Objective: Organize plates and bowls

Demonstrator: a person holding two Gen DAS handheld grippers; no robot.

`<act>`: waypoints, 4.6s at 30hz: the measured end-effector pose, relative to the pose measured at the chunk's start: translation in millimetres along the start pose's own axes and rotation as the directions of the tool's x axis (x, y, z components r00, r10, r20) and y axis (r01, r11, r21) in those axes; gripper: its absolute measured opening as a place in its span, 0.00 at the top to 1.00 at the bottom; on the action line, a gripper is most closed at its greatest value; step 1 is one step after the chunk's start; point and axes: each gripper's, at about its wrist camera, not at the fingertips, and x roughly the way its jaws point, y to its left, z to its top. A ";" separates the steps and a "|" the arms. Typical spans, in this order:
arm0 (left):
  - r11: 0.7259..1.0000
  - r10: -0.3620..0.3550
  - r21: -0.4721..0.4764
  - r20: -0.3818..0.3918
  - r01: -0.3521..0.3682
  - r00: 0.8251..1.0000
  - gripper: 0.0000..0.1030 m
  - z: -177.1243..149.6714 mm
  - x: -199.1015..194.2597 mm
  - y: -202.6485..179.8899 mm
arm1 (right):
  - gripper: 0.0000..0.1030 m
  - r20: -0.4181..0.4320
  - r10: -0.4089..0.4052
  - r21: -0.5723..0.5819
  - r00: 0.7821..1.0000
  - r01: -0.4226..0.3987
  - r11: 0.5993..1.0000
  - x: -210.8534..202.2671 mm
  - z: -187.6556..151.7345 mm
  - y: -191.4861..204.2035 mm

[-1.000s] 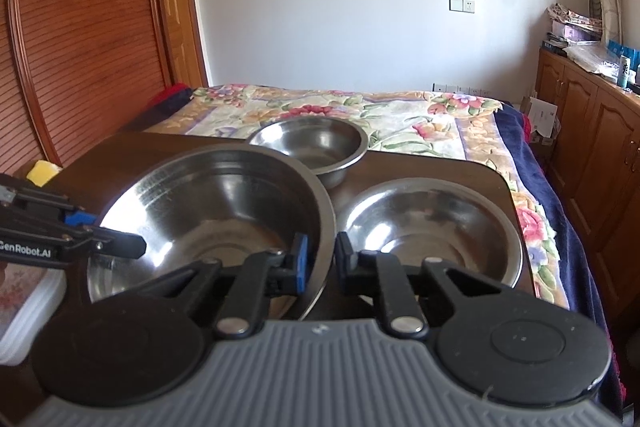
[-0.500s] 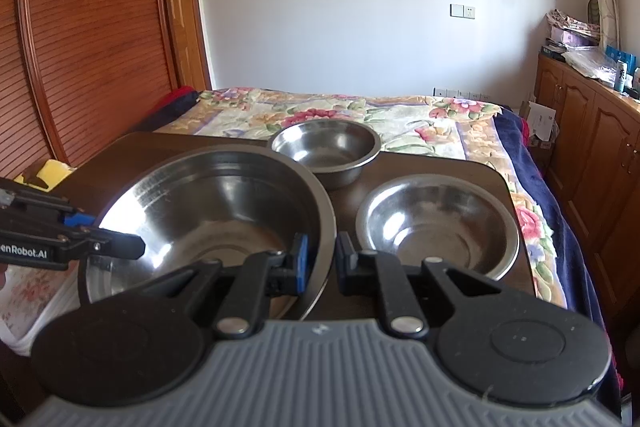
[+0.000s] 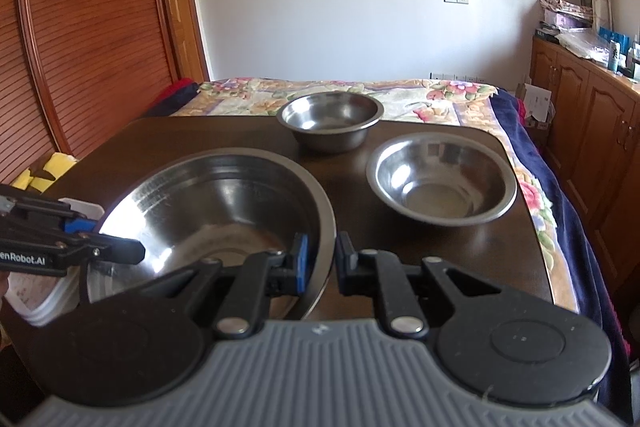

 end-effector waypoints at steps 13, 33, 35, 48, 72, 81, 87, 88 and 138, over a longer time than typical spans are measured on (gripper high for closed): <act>1.000 -0.026 0.006 -0.002 0.026 1.000 0.74 -17.2 -9.4 -9.7 | 0.84 0.004 -0.011 0.009 1.000 0.011 1.000 -14.6 -14.3 4.3; 0.999 -0.048 0.003 -0.013 0.048 0.999 0.74 -26.1 -14.0 -10.8 | 0.84 -0.015 -0.016 -0.004 1.000 0.016 1.000 -26.3 -25.2 8.3; 0.999 -0.054 0.002 -0.015 0.054 0.998 0.74 -27.7 -16.1 -11.0 | 0.84 -0.015 -0.013 -0.003 1.000 0.013 1.000 -28.5 -27.2 9.0; 0.999 -0.051 0.002 -0.012 0.051 0.999 0.72 -29.6 -15.6 -10.5 | 0.82 -0.005 0.008 0.005 1.000 -0.008 1.000 -30.9 -28.4 6.6; 0.999 0.041 0.004 0.066 -0.041 0.997 0.65 6.6 -21.8 13.4 | 0.81 0.098 -0.031 -0.063 0.995 0.037 0.997 -28.7 22.2 -12.5; 0.999 0.044 0.020 0.090 -0.046 0.995 0.60 29.3 -11.1 8.6 | 0.69 0.120 -0.091 -0.075 0.989 0.100 0.992 -15.2 28.7 -27.4; 0.995 0.045 0.088 0.108 -0.055 0.993 0.36 49.1 1.5 -7.7 | 0.59 0.118 -0.150 -0.057 0.982 0.157 0.986 -2.8 27.9 -46.6; 0.994 0.041 0.097 0.106 -0.051 0.994 0.36 52.5 3.8 -11.1 | 0.59 0.117 -0.157 -0.051 0.981 0.164 0.985 -1.0 27.9 -50.4; 0.970 -0.028 0.228 -0.215 0.078 0.976 0.77 126.2 164.8 -72.1 | 0.78 -0.010 -0.100 0.085 0.995 0.100 0.991 45.2 19.7 -115.8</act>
